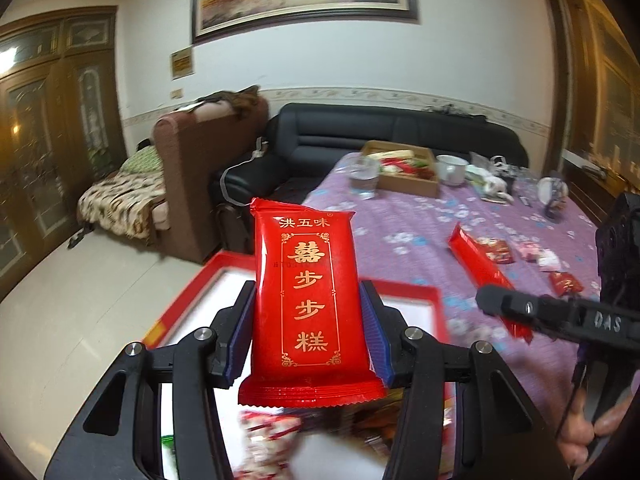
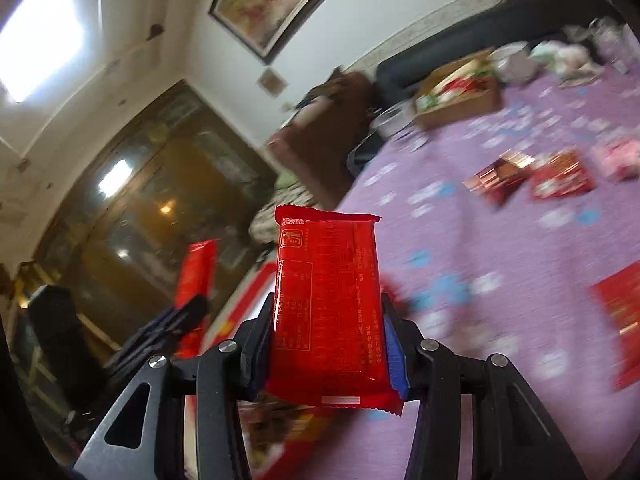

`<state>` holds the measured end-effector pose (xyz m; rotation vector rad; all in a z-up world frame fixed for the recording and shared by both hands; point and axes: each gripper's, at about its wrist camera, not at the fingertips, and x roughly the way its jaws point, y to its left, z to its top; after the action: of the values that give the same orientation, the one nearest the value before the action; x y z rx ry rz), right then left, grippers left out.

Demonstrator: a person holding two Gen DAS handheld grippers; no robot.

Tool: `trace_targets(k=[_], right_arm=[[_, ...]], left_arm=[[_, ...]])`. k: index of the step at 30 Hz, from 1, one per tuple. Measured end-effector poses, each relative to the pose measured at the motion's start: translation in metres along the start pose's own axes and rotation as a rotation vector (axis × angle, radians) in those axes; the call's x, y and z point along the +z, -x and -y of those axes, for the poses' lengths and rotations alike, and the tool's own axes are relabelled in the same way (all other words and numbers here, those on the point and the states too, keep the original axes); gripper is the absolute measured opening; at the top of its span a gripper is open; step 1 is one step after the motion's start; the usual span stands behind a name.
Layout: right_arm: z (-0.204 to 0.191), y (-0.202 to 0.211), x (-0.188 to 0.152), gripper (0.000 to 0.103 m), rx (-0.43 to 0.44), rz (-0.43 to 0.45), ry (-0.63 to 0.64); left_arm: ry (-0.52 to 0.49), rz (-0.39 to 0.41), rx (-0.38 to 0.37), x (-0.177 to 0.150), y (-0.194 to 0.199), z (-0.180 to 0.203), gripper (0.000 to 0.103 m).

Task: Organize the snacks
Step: 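Lift and carry both red packets over the white box, then open both tools to drop the red packets into the box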

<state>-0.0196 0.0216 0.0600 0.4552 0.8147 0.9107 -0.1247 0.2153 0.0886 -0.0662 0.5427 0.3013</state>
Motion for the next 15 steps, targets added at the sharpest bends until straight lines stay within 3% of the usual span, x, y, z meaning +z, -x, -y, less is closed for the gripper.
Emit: trace_targets(k=[9,15], right_arm=[[-0.048,-0.062,-0.036,0.047,0.026,-0.158,0.105],[-0.069,-0.074,-0.048,0.052,0.035,-0.181,0.183]], left_arm=[[0.056,-0.072,0.100,-0.026,-0.018,-0.051,0.048],[0.075,-0.145,0.123,-0.039,-0.034,-0.056,0.049]])
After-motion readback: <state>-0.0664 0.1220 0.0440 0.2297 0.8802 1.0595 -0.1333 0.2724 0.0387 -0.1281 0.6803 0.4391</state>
